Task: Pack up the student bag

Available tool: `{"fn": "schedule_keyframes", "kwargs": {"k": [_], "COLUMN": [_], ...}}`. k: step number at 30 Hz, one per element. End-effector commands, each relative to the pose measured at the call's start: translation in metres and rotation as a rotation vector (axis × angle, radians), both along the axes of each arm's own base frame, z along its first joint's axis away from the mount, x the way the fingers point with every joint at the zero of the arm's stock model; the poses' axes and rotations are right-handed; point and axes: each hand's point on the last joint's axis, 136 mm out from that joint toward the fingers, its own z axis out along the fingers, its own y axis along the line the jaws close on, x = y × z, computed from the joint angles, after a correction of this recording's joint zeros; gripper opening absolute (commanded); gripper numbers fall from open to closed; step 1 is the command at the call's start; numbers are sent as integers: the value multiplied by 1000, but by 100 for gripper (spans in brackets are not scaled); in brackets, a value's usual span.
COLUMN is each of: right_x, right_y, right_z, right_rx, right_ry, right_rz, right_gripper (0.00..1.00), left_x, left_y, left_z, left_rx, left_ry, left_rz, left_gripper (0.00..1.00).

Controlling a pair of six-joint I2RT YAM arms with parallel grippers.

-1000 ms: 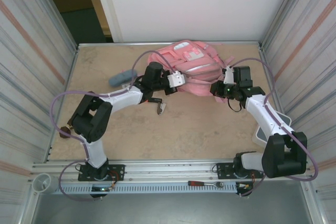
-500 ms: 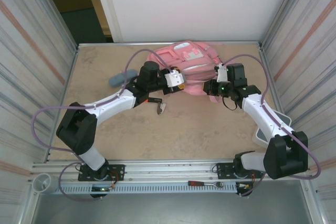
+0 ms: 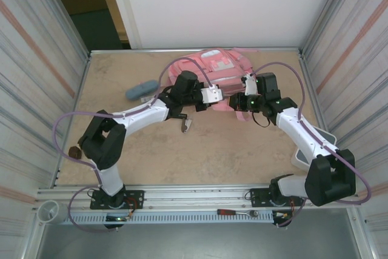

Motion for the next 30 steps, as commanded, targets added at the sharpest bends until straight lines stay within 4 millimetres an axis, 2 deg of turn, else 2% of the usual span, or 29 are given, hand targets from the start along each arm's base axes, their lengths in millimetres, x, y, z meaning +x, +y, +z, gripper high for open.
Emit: {"fn": "schedule_keyframes", "kwargs": {"k": [1,3,7,9,10,14,16,18,20,23,26,30], "right_x": [9,12,17,20,21,28,29,29,28,27,26,25], "right_y": [3,-15,-68,-79,-76,-41,-27,-14,-4,9,20,30], "right_z": [38,26,-6,-13,-12,6,13,22,31,43,51,56], "right_rx": [28,-22,-130,-132,-120,-32,-12,18,40,67,90,112], "right_ry": [-125,-85,50,67,59,0,-23,-46,-75,-106,-121,-134], "right_rz": [23,-40,-206,-240,-234,-141,-97,-59,-29,9,33,53], "right_gripper": [0,0,0,0,0,0,0,0,0,0,0,0], "left_x": [10,11,18,25,29,45,47,41,29,9,-3,-8], "left_y": [6,15,42,55,59,73,76,76,70,55,39,20], "left_z": [12,17,30,32,30,17,15,20,31,44,43,27], "left_rx": [-18,-51,-160,-199,-209,-192,-185,-187,-199,-203,-178,-114], "left_ry": [-11,-3,41,63,71,100,108,129,150,149,171,213], "left_rz": [21,27,50,71,80,132,145,137,109,58,8,-27], "left_gripper": [0,0,0,0,0,0,2,21,39,51,54,54]}}
